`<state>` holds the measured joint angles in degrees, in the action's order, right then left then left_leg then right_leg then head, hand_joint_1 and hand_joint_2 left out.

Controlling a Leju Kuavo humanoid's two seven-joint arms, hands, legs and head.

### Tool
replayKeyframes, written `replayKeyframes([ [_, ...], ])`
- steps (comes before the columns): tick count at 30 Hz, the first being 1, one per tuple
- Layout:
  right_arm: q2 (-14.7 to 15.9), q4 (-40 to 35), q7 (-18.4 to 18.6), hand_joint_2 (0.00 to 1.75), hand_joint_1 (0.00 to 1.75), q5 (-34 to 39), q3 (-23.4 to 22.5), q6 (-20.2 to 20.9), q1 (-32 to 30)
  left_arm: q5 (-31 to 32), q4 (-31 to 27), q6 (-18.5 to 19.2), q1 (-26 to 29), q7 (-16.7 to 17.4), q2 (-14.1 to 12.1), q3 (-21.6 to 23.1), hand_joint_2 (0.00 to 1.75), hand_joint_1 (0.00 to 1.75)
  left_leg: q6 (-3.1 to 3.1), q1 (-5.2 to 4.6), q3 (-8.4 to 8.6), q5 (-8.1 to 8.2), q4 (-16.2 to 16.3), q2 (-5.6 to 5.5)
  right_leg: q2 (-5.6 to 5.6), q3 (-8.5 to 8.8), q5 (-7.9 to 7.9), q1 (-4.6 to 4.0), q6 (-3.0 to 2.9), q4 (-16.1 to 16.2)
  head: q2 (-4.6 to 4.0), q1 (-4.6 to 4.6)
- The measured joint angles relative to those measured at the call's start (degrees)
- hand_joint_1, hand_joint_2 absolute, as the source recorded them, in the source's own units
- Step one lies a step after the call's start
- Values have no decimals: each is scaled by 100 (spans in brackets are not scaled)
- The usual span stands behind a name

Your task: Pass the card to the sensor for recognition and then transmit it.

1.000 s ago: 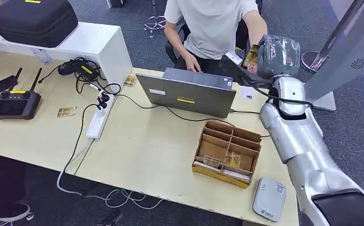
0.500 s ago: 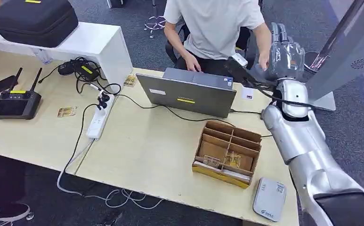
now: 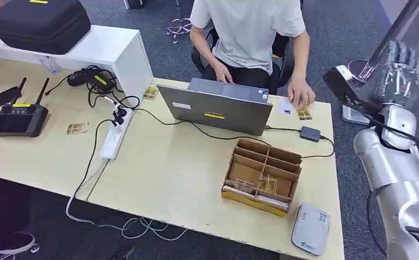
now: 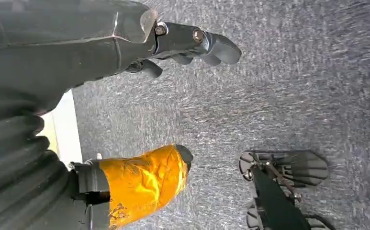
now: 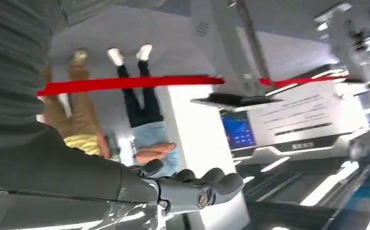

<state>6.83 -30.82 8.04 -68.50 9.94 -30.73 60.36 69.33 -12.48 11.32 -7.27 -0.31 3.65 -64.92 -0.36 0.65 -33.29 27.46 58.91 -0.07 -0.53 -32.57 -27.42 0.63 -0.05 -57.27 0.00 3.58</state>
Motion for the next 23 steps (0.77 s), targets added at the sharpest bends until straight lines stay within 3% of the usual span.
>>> replayKeyframes([
  [5, 879, 74, -333, 175, 0, 308, -573, -170, -258, -87, 0, 2, 124, -7, -61, -114, 175, 0, 12, -2, -13, 8, 3, -25, -24, 2, -4, 1, 6, 6, 0, -2],
  [9, 1450, 129, -378, 175, 0, 421, -1041, -251, -640, -155, 0, 18, 131, 4, -105, -188, 175, 0, 15, -2, -14, 10, 5, -28, -25, 2, -5, 1, 7, 10, 0, -2],
  [13, 1974, 244, -651, 175, 0, 821, -1695, -478, -1405, -256, 0, 59, 164, 22, -144, -289, 175, 0, 18, 0, -20, 13, 4, -53, -49, 10, -12, -2, 11, 14, 0, -2],
  [18, 2238, 468, -752, 175, 0, 1110, -2398, -649, -2386, -319, 0, 70, 179, 37, -190, -367, 175, 0, 19, 3, -16, 21, 1, -43, -41, 8, -20, -7, 17, 14, 0, -2],
  [23, 2178, 802, -914, 175, 0, 1453, -3078, -750, -3530, -339, 0, 85, 205, 57, -212, -369, 175, 0, 19, 4, -22, 22, -4, -60, -58, 14, -29, -9, 17, 12, 0, 2],
])
